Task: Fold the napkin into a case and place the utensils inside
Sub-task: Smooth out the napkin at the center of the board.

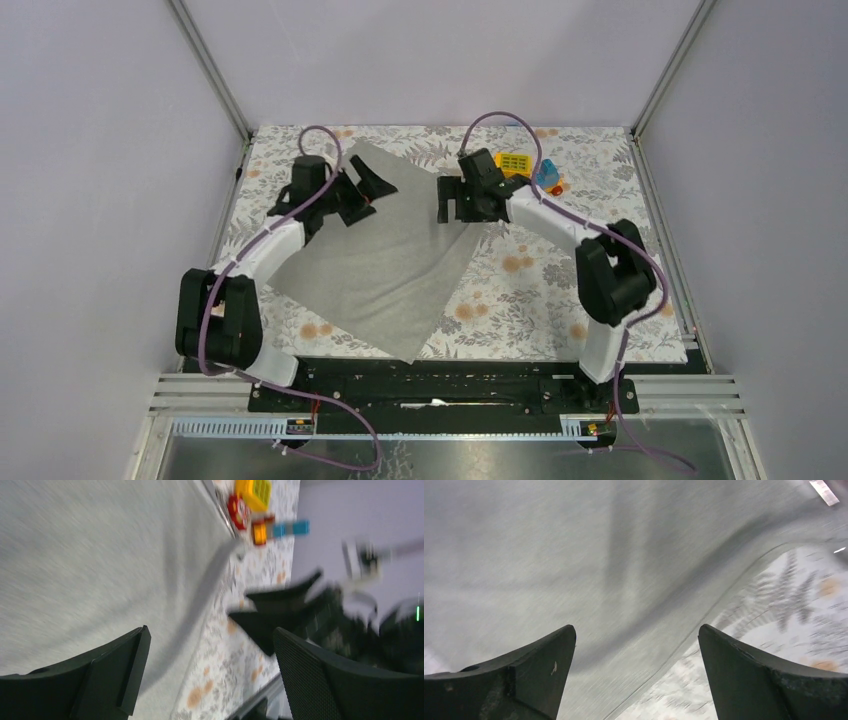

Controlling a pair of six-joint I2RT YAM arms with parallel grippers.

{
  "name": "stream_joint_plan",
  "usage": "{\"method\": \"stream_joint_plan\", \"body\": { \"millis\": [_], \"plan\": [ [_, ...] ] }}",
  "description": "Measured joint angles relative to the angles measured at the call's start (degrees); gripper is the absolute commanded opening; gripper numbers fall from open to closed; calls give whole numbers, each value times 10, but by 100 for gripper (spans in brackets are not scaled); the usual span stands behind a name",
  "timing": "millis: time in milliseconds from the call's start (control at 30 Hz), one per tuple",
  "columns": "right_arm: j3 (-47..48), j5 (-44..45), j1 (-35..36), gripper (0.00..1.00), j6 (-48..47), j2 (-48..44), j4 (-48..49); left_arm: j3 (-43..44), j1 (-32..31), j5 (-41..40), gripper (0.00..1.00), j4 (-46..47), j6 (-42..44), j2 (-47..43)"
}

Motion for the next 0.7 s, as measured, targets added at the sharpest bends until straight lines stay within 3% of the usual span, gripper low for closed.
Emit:
{"method": "stream_joint_plan", "body": {
  "millis": [167,500,700],
  "plan": [
    [-73,-46,65,96,51,-79,33,79,67,-3,99,15,8,79],
    [-136,-81,207,89,113,-83,79,210,71,4,99,121,7,333],
    [-143,-80,273,88,115,-68,99,241,89,16,99,163,-7,407]
  ]
}}
